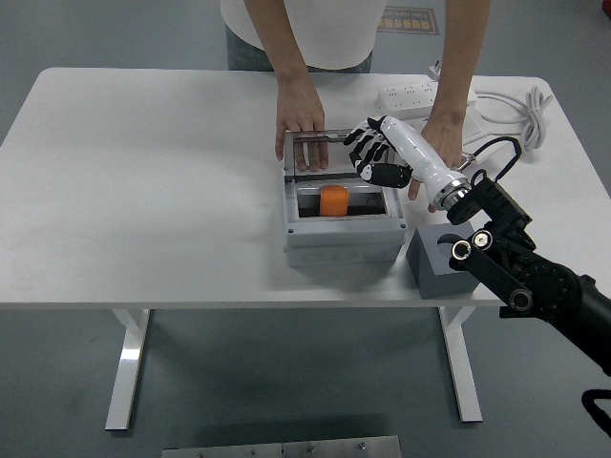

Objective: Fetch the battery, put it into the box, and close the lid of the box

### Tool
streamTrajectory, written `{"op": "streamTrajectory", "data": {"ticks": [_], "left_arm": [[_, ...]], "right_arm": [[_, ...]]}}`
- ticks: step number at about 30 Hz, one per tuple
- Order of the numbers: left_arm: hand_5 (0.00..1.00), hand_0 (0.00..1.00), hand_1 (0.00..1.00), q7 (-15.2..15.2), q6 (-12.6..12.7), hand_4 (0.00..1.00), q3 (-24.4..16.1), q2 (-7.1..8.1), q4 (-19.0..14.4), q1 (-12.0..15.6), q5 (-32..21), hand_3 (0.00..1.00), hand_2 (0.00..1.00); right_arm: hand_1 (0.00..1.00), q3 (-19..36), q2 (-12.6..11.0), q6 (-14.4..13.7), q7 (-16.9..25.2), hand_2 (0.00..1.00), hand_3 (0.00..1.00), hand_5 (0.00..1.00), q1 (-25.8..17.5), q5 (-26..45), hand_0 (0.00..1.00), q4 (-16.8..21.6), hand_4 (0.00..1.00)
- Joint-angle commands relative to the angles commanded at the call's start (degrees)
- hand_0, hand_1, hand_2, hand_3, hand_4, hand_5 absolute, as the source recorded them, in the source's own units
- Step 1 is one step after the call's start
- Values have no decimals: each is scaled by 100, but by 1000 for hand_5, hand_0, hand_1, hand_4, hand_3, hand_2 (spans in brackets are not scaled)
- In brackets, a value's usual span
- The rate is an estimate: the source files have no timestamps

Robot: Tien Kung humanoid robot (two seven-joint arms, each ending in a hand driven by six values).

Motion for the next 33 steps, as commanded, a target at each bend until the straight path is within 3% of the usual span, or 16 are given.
{"op": "streamTrajectory", "data": {"ticks": [2,3,8,9,14,15,25,33], "left_arm": [[2,632,698,3,-1,500,-6,7,-1,1,2,541,573],[2,632,698,2,-1,500,-7,11,0,-1,1,541,573],[2,632,698,12,-6,500,-19,13,-3,10,8,541,573],[2,632,698,16,-7,500,-22,11,-5,16,9,541,573],[2,632,698,24,-6,500,-27,2,-7,37,0,541,573],[2,632,698,25,-5,500,-27,0,-7,41,-3,541,573],[2,632,698,50,-6,500,-50,-12,-10,51,12,541,573],[2,632,698,77,-19,500,-73,-28,-17,40,51,541,573]], "right_arm": [[263,-8,-8,-8,2,362,412,26,-3,29,98,-10,579],[205,-20,-10,-14,-1,289,381,22,-8,37,33,-17,458],[205,-67,-11,-44,-12,289,381,22,-32,40,33,-9,458],[144,-75,-14,-44,-14,215,308,38,-36,46,2,-2,140],[144,-47,-72,-19,-59,215,308,38,-81,44,2,113,140],[118,-16,-99,-9,-80,195,280,2,-97,37,2,167,45],[110,660,-422,25,-327,186,279,2,-41,-69,2,887,13],[115,958,-370,-41,-352,183,276,2,73,0,2,1072,19]]}}
